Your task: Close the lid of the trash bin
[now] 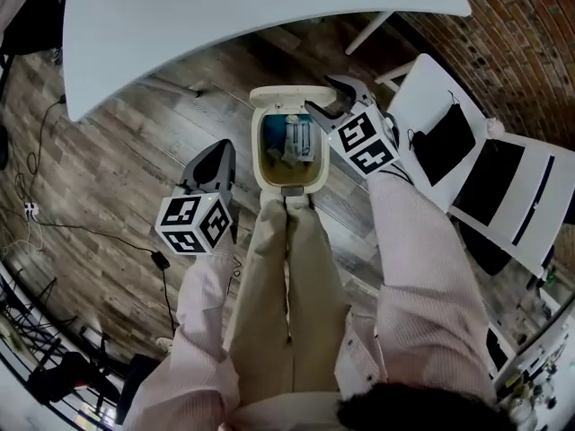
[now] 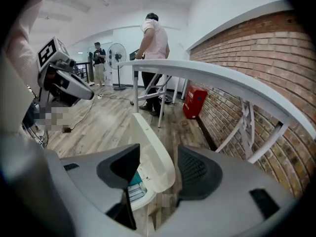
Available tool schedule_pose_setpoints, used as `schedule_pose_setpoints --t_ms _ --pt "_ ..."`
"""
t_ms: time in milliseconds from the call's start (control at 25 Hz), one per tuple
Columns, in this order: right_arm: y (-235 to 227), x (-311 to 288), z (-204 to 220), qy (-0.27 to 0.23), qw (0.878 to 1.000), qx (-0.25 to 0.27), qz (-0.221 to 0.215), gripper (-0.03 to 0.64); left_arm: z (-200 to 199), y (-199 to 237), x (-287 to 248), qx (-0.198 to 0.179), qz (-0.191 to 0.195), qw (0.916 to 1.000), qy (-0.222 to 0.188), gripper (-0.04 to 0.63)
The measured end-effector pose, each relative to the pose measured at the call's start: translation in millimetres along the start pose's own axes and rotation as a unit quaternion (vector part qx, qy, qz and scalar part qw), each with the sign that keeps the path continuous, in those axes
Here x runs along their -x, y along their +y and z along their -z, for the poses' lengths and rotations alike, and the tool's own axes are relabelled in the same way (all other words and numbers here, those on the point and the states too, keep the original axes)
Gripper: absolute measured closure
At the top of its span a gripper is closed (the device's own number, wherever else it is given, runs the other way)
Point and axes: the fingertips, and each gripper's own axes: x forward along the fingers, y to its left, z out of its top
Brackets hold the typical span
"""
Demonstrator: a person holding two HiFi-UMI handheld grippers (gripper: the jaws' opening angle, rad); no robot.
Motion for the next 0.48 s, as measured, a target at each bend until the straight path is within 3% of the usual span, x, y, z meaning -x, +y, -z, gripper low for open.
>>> schedule_pose_setpoints --t_ms 480 --pt "9.3 -6.0 12.2 0.008 1.0 0.024 -0.001 0.391 29.8 2.2 2.0 0.016 -0.006 0.9998 0.009 0.603"
